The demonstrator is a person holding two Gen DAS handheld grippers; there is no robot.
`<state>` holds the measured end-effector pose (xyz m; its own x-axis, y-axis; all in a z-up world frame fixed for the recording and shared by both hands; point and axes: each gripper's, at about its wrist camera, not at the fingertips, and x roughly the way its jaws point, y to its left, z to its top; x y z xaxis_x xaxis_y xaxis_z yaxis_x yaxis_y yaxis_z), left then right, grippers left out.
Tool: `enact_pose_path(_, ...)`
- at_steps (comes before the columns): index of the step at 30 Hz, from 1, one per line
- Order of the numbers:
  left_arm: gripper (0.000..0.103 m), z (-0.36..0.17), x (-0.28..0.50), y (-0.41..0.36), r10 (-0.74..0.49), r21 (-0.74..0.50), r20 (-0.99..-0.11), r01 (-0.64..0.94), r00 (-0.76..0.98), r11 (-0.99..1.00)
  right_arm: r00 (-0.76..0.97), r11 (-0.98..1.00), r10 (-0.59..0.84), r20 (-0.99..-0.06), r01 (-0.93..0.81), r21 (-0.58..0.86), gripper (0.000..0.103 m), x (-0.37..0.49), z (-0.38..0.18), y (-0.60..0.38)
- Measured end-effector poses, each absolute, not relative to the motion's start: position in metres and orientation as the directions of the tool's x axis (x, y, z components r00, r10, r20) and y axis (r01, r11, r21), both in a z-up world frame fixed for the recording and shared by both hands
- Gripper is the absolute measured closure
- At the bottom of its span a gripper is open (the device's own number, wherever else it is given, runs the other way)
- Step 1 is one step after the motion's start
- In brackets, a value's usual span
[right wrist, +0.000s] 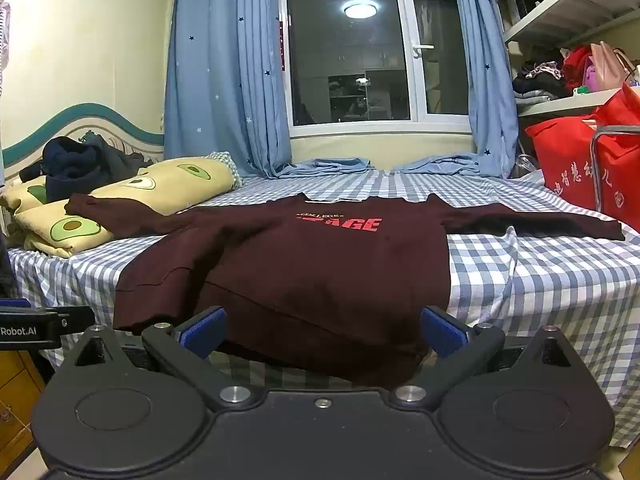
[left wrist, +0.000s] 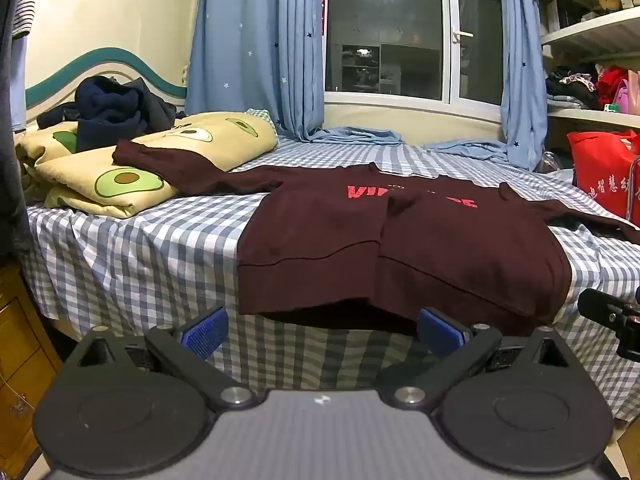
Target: Fold small clothes
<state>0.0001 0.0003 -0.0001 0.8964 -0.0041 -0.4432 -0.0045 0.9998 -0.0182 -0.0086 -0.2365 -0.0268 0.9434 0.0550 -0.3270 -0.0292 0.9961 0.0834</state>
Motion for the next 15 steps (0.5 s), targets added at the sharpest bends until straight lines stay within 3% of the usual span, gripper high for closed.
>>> enact_pose_path(15, 0.001, -0.0011, 0.0014, 0.0023, -0.01, -0.029, -0.452, -0.003, 0.892, 1.0, 0.951, 0.997, 0.043, -0.306, -0.019, 0.08, 0.0, -0.0122, -0.0254, -0.2366)
